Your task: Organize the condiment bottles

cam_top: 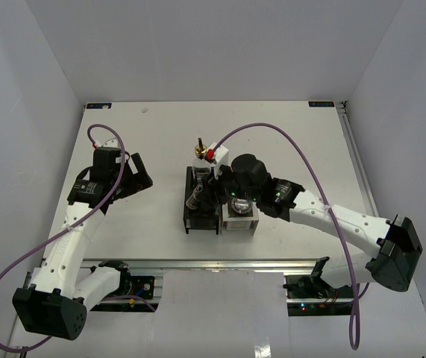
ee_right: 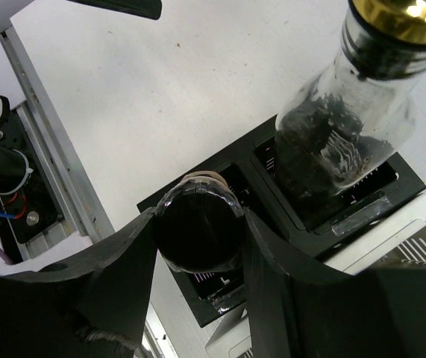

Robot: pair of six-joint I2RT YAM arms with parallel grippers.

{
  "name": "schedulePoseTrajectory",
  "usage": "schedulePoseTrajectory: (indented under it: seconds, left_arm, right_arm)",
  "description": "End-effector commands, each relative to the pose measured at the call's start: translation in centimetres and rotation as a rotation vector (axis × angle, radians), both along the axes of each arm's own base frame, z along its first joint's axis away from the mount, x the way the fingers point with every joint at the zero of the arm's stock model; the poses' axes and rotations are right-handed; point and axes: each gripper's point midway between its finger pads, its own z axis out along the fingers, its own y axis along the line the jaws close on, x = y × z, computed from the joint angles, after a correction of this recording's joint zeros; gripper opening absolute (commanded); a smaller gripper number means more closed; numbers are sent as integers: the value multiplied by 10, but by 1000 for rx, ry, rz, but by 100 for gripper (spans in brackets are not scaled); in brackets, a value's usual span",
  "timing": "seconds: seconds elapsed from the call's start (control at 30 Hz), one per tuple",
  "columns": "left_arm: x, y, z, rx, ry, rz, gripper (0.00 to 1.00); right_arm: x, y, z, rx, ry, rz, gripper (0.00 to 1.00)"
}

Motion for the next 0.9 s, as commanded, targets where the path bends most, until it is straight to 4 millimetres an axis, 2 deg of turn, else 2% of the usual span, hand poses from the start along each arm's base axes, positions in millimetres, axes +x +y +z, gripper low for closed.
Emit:
schedulePoseTrajectory:
  seconds: [0.0,0.37,0.87]
  left_arm:
    - [4,2,16,1,-45,9,98]
    - [3,3,14,5,-43,10,98]
    - [2,2,18,0,-47,8,98]
  right_arm:
    - [5,2,5,-57,-49,-12,8]
    - [8,10,-9,-173,-85,-40,8]
    - [12,-3,-17,-194,-93,-105,8]
